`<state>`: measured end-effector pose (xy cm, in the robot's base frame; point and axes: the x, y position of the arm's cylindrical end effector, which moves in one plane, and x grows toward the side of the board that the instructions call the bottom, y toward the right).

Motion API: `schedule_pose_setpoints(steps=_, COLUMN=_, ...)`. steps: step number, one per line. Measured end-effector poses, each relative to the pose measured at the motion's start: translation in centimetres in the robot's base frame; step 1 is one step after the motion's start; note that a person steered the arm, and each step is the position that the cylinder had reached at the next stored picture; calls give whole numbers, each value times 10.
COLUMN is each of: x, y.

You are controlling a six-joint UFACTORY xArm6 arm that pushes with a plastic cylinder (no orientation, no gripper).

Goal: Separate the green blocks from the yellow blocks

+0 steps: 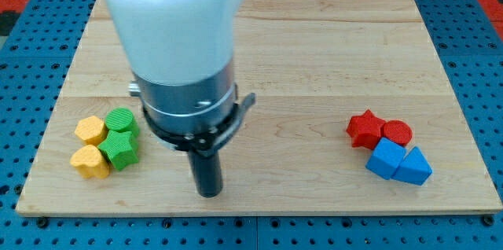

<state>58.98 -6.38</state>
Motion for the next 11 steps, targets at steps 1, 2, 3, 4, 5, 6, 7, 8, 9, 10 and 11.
schedule_pose_setpoints(steps=1, x=3, y=-12)
schedule_pose_setpoints(steps=2, x=22, y=-68)
schedule_pose_setpoints(steps=3, x=12, y=-120)
schedule_pose_setpoints(steps=4, x=-12, y=-123)
schedule_pose_setpoints(steps=5, x=-29, y=-123)
schedule_pose_setpoints(steps=6, x=-40, y=-123)
schedule_pose_setpoints(steps=7, x=-40, y=-123)
schedule_pose_setpoints(steps=8, x=-22, y=-121)
schedule_pose_setpoints(steps=9, x=-42, y=-121)
schedule_pose_setpoints(steps=10, x=-69, y=-121)
schedule_pose_setpoints(steps=11, x=-97, y=-121)
